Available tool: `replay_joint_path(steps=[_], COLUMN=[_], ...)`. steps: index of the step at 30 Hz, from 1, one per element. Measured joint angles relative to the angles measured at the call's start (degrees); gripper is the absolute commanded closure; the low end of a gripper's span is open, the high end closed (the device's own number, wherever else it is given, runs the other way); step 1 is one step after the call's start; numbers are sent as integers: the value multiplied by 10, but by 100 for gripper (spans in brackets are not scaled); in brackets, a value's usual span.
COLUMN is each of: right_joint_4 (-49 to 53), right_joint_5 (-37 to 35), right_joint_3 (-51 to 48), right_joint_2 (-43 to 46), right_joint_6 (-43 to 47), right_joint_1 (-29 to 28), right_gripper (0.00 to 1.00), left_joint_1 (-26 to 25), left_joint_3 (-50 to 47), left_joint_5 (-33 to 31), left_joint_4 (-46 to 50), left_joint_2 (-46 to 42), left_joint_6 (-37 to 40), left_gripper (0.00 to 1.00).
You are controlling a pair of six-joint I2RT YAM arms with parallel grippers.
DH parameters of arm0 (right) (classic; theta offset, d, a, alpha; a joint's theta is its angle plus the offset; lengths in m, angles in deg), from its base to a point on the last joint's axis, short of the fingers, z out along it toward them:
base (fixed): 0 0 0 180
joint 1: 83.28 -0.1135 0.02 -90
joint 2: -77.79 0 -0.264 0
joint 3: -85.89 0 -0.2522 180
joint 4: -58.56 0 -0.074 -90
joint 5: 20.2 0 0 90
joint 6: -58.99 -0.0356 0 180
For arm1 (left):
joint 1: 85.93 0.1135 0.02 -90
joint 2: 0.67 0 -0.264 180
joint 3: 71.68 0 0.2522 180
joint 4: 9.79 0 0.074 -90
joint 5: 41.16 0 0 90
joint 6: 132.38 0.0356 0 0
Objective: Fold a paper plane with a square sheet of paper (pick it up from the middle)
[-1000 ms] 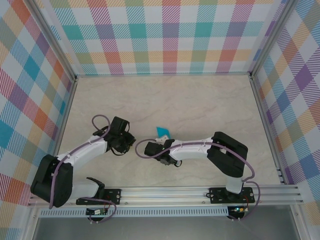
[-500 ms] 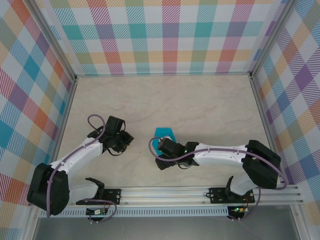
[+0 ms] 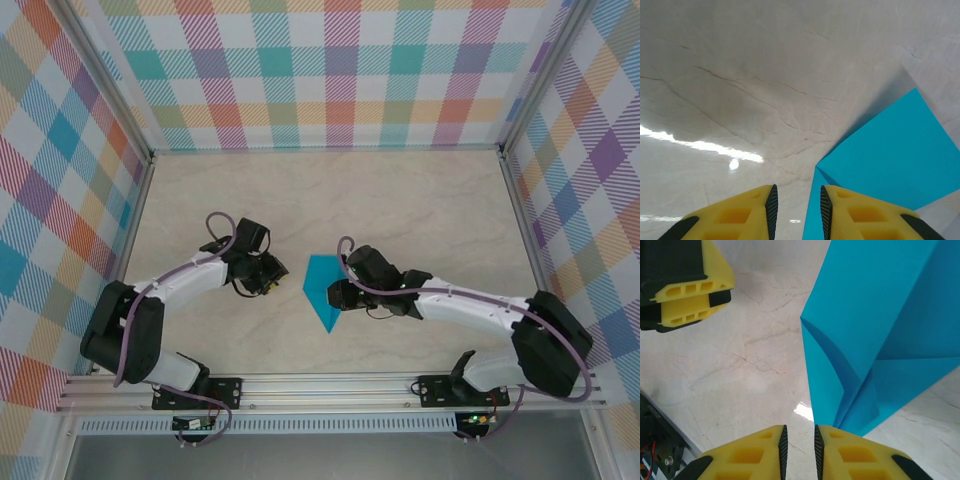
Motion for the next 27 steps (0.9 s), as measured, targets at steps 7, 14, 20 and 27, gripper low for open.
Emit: replay_joint_path(steps=[7, 14, 20, 27], right_joint_4=[-12, -28, -73, -92], right_joint_5=[30, 45, 76, 90], right_joint_3=[44, 5, -52, -68], right_joint_2=[-106, -128, -115, -108], right_joint_6=[-26, -38, -42, -33], right_joint_1=[14, 46, 72, 81], right_gripper=[81, 80, 78, 79], left_joint_1=[-14, -14, -15, -34], left_joint_3=[37, 42, 60, 100], left_joint_5=[13, 26, 43, 73], left_joint_4=[0, -4, -9, -14], left_joint_2=[34, 50, 84, 122], left_joint_6=[17, 34, 46, 65], left_gripper=[68, 64, 59, 54])
